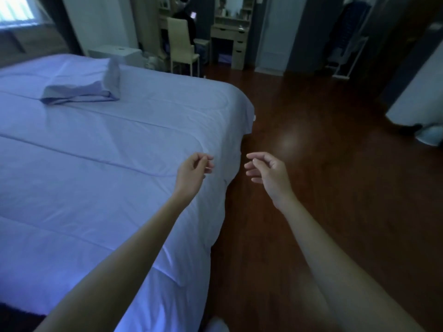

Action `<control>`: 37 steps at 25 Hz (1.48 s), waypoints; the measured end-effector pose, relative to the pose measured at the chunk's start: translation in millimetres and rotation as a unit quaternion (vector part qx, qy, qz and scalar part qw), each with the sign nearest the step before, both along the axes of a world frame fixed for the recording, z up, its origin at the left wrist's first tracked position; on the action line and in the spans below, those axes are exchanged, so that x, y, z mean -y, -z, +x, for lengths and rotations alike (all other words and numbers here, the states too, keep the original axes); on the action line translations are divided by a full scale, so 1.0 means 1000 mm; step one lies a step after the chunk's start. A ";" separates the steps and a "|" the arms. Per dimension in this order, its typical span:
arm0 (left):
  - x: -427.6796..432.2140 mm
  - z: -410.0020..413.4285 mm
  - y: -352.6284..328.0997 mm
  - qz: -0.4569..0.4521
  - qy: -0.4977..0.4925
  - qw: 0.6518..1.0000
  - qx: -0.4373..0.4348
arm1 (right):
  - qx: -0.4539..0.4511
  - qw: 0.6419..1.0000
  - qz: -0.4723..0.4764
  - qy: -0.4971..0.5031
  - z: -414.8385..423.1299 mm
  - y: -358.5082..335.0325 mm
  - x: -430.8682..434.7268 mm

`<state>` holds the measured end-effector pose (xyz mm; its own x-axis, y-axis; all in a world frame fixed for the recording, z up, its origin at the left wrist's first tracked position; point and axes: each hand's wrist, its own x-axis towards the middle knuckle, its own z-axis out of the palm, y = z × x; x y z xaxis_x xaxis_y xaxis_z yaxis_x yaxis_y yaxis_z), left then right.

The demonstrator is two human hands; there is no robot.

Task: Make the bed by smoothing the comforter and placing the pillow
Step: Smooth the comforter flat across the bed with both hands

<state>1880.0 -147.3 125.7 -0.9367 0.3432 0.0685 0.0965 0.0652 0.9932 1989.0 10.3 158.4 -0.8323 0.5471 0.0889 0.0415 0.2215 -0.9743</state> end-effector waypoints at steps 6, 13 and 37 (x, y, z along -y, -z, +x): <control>-0.012 -0.094 0.020 0.015 -0.126 0.991 0.036 | 0.014 0.995 0.032 -0.096 -0.103 -0.011 -0.050; -0.058 -0.223 -0.008 0.051 -0.204 0.977 0.014 | 0.011 0.980 0.067 -0.185 -0.289 -0.033 -0.067; -0.030 -0.324 0.276 -0.546 -0.352 0.723 0.235 | 0.198 0.803 0.052 -0.560 -0.593 0.228 0.013</control>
<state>1555.9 -117.1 -149.9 -0.7373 -0.6206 -0.2667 -0.6738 0.7041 0.2242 1396.5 -2.4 -69.2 -0.7719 -0.5569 -0.3067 0.0617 0.4145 -0.9080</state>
